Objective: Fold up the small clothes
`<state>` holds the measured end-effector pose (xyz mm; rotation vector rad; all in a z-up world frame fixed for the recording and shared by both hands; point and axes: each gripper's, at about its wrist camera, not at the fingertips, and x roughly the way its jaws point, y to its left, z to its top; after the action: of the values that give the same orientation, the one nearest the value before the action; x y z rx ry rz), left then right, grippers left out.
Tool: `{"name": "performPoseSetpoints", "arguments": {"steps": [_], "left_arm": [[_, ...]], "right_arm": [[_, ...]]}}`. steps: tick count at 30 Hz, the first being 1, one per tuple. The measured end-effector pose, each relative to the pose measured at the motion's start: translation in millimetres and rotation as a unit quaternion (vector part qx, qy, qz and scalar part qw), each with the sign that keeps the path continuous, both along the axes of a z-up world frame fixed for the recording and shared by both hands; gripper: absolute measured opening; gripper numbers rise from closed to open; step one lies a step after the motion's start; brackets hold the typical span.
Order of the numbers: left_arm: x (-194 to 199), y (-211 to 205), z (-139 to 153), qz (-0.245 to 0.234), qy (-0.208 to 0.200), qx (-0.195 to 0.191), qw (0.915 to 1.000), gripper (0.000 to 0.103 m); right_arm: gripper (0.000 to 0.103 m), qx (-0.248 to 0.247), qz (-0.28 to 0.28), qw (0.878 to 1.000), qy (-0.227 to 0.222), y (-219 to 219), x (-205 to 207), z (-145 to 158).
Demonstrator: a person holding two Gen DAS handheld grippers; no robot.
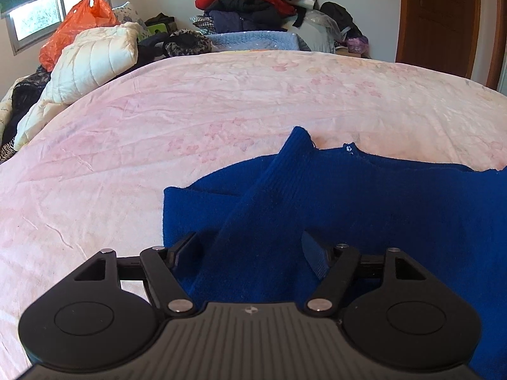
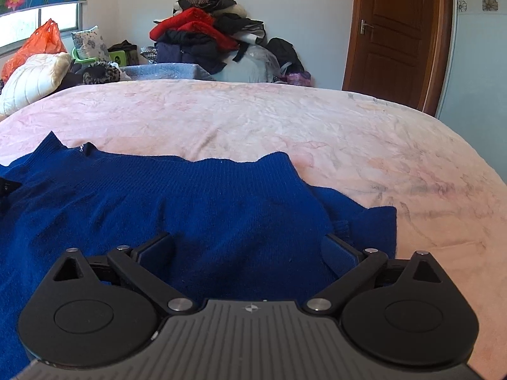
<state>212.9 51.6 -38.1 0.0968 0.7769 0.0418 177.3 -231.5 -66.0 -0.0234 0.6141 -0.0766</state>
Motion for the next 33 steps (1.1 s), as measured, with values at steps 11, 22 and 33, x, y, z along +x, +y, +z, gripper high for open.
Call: {"name": "performPoseSetpoints", "arguments": {"steps": [11, 22, 33], "left_arm": [[-15.5, 3.7, -9.4, 0.005, -0.029, -0.004, 0.9996, 0.08], [-43.4, 6.3, -12.4, -0.002, -0.083, 0.009, 0.9965, 0.083], [-69.8, 32.1, -4.8, 0.002, -0.046, -0.021, 0.9987, 0.084]], "right_arm": [[0.103, -0.005, -0.003, 1.0, -0.005, 0.6, -1.4, -2.5], [0.102, -0.016, -0.015, 1.0, -0.012, 10.0, -15.0, 2.7], [0.102, -0.025, 0.026, 0.999, 0.001, 29.0, -26.5, 10.7]]}}
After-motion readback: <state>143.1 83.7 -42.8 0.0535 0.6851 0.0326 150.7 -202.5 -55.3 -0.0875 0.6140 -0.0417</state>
